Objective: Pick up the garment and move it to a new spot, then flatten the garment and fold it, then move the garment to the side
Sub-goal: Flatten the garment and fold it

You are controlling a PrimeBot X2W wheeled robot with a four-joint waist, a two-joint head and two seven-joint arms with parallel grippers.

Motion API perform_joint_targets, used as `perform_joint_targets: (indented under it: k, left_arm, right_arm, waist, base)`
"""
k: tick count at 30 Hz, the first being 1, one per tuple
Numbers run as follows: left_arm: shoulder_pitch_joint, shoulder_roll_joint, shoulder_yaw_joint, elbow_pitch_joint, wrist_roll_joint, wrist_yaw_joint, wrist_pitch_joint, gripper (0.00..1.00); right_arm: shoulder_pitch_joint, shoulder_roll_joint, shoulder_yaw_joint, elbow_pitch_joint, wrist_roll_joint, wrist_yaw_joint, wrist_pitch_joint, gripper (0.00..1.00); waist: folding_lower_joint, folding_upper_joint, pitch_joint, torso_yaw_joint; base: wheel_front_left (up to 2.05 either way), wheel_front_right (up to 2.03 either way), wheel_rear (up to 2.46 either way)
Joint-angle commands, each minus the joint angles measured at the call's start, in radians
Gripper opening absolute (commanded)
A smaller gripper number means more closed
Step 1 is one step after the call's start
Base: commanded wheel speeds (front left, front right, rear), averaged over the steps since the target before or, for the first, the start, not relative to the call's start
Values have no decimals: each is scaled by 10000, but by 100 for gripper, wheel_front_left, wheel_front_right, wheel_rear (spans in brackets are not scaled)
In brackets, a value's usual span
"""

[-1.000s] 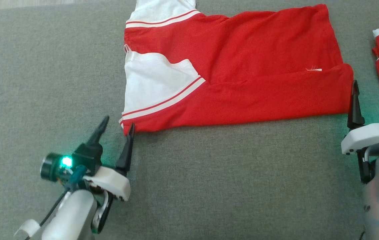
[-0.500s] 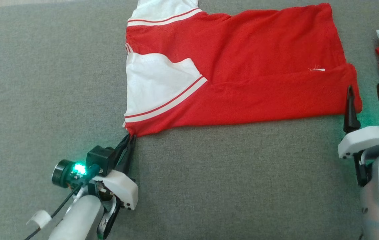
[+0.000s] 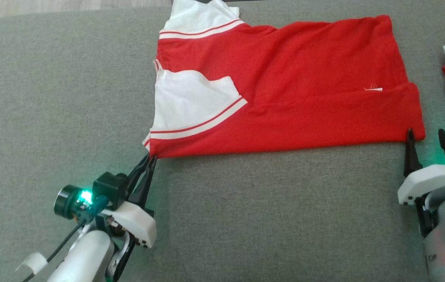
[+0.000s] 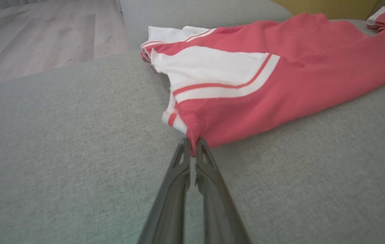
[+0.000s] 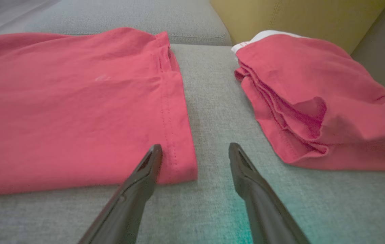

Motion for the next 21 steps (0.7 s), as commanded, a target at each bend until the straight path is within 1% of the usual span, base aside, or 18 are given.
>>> perform_joint_targets:
  k: [1, 4, 5, 6, 7, 14, 18, 21]
  left_arm:
    - [-87, 367, 405, -354, -44, 62, -37, 0]
    - [-59, 470, 419, -469, -34, 110, -16, 0]
    - [-50, 488, 419, -494, -33, 130, -6, 0]
    - [-37, 500, 421, -522, -37, 151, -4, 0]
    - [-11, 505, 422, -553, -49, 171, -5, 0]
    - [503, 543, 395, -911, -177, 369, -1, 0]
    - [783, 564, 388, -1104, -250, 442, -53, 0]
    - [1252, 585, 355, -1348, -360, 507, -211, 0]
  right_arm:
    - [-223, -279, 295, -65, 123, -7, 49, 100]
    - [-331, -404, 594, 416, 438, -7, 332, 100]
    - [-364, -445, 759, 577, 581, -7, 444, 70]
    - [-399, -483, 915, 701, 748, -7, 513, 32]
    - [-424, -520, 1087, 807, 937, -7, 557, 0]
    - [-223, -1011, 1922, 1083, 1889, -7, 592, 0]
    - [111, -1179, 2145, 938, 2232, -7, 529, 0]
    - [820, -1387, 2434, 447, 2670, -7, 554, 0]
  waist:
    - [0, -1, -31, 45]
    - [0, -1, -80, 100]
    - [0, -1, -105, 116]
    - [0, -1, -131, 127]
    - [0, -1, -168, 137]
    - [0, -1, -650, 187]
    - [0, -1, -903, 219]
    - [0, -1, -1223, 239]
  base:
    - [0, 0, 0]
    - [0, 0, 0]
    - [0, 0, 0]
    - [0, 0, 0]
    - [0, 0, 0]
    - [0, 0, 0]
    - [0, 0, 0]
    - [0, 0, 0]
